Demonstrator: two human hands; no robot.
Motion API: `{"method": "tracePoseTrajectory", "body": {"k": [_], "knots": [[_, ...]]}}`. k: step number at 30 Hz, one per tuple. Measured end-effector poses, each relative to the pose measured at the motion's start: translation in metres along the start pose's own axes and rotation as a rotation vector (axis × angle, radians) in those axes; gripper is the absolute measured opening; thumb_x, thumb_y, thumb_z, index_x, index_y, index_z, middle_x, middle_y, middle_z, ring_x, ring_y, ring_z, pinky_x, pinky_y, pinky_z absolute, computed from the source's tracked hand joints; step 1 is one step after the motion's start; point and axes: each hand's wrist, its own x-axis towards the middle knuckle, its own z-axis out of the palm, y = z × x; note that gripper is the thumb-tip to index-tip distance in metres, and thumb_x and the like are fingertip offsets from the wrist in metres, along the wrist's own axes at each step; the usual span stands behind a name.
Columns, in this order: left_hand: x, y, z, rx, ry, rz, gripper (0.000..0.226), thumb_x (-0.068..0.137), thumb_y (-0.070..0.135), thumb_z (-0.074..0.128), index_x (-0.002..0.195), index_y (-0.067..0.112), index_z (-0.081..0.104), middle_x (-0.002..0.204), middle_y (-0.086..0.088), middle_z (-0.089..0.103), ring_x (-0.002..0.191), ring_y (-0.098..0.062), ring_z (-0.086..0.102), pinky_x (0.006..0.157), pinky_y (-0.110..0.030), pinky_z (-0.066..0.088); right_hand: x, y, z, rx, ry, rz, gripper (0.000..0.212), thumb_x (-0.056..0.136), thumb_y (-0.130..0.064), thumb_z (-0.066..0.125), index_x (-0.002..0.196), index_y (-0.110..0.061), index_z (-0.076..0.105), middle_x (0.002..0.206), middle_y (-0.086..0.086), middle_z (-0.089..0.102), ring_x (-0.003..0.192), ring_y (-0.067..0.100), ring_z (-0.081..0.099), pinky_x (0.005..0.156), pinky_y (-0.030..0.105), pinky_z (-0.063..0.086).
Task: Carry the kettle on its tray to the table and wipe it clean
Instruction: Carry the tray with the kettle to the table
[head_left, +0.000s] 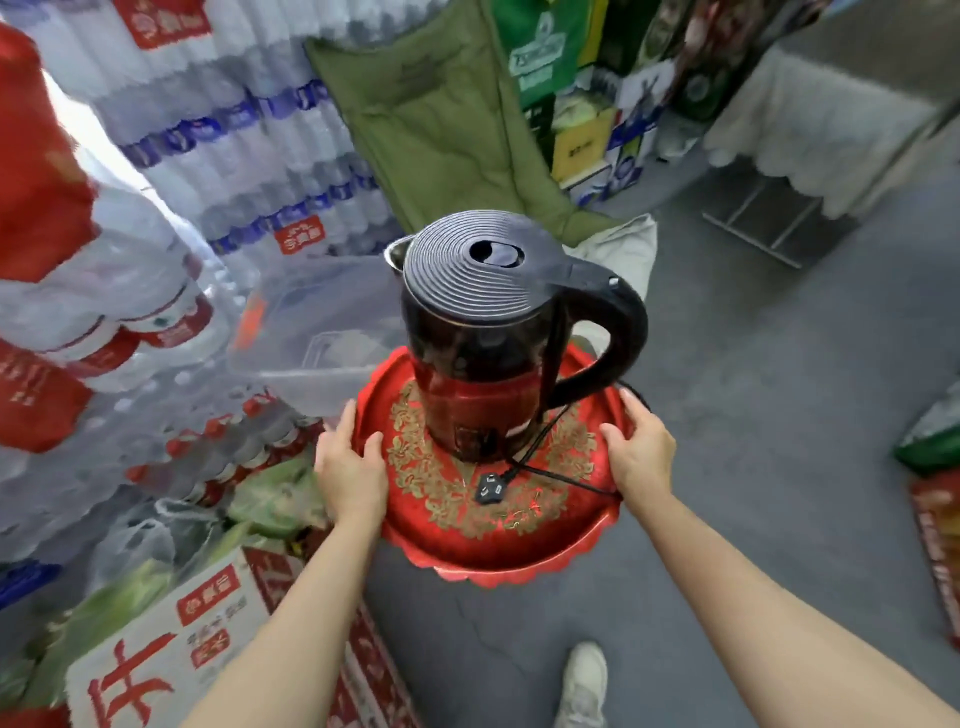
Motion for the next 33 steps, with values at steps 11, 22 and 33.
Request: {"method": "tracePoseTrajectory", "body": {"k": [11, 22, 33], "knots": [[0.008, 0.209, 0.169, -0.023, -0.204, 0.237, 0.054, 0.088, 0.012, 0.071, 0.141, 0.014, 0.058, 0.115, -0.025, 0.065, 0.111, -0.039, 0.061, 0.101, -0.040, 0.042, 0.143, 0.028, -0.165, 0.056, 0.263, 0.156, 0.057, 0.084, -0.008, 0.063, 0.140, -0.011, 0.055, 0.132, 0.015, 0.063, 0.124, 0.032, 0.056, 0.109, 0.037, 0.039], [0.052, 0.387, 0.315, -0.059, -0.360, 0.321, 0.051, 0.092, 0.014, 0.068, 0.142, 0.018, 0.057, 0.126, -0.014, 0.064, 0.120, -0.030, 0.058, 0.106, -0.037, 0.041, 0.300, 0.035, -0.248, 0.135, 0.452, 0.246, 0.049, 0.083, -0.004, 0.067, 0.130, -0.017, 0.064, 0.112, 0.010, 0.073, 0.109, 0.029, 0.066, 0.099, 0.035, 0.048], [0.079, 0.563, 0.493, -0.043, -0.467, 0.406, 0.054, 0.092, 0.018, 0.070, 0.143, 0.026, 0.056, 0.123, -0.011, 0.064, 0.118, -0.030, 0.060, 0.109, -0.047, 0.044, 0.471, 0.051, -0.348, 0.170, 0.620, 0.301, 0.050, 0.083, 0.000, 0.067, 0.132, -0.011, 0.062, 0.119, 0.014, 0.071, 0.114, 0.033, 0.064, 0.105, 0.037, 0.045]]}}
